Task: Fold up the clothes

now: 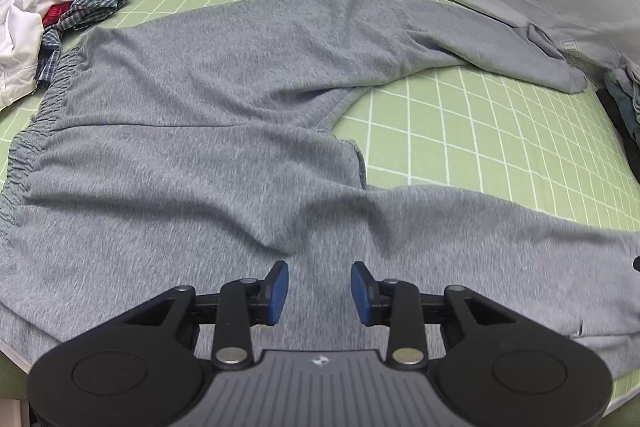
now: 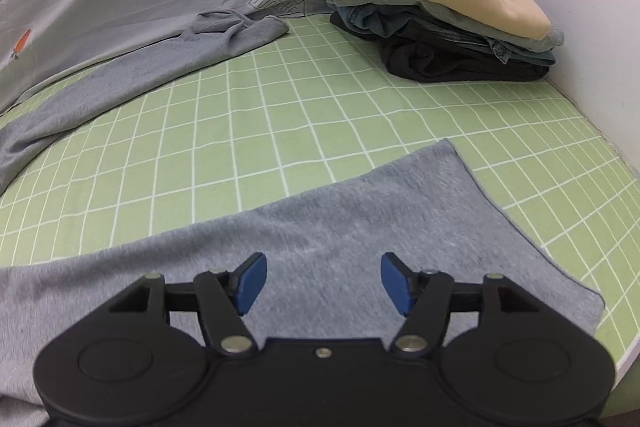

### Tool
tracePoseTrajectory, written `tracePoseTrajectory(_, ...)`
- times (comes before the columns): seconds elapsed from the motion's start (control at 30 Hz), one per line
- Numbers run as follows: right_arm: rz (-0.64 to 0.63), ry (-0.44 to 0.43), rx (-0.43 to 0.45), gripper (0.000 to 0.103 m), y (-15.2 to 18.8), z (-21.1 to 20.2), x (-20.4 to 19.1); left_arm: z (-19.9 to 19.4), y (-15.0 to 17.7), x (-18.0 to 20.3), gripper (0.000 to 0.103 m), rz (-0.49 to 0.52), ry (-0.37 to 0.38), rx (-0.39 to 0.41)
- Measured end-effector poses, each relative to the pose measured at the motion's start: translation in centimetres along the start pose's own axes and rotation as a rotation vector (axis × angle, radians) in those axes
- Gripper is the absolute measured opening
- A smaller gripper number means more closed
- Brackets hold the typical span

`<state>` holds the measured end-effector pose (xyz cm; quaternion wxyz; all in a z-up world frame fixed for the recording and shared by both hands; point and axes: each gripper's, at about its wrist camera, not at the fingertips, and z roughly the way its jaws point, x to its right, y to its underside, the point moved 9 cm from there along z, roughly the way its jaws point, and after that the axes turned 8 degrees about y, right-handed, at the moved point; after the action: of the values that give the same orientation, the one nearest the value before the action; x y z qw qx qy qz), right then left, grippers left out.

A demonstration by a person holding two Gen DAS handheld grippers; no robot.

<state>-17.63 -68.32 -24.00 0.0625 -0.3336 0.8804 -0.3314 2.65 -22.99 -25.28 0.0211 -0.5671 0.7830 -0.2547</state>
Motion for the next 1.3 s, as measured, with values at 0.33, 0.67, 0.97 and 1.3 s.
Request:
tracePoseTrajectory(0.33, 0.241, 0.089, -0.043, 0.071, -4.7, 6.5, 3.8, 5.3, -5.7, 0.3, 0.057, -0.025, -0.135, -0.047)
tracePoseTrajectory(0.67, 0.188, 0.152, -0.021, 0.011, -5.4, 8.5, 4.2, 6.5, -6.0, -1.2, 0.075, -0.091, -0.207, -0.055)
tracePoseTrajectory(0.97, 0.17, 0.149, 0.025, 0.001, -6.4, 8.0, 4.6, 5.2, -7.3, -1.9, 0.004, -0.118, -0.216, 0.004)
tracePoseTrajectory(1.3, 0.182, 0.15, 0.193, 0.001, -11.5, 3.9, 4.5, -1.2, -14.8, 0.0, 0.004, 0.007, -0.25, 0.265)
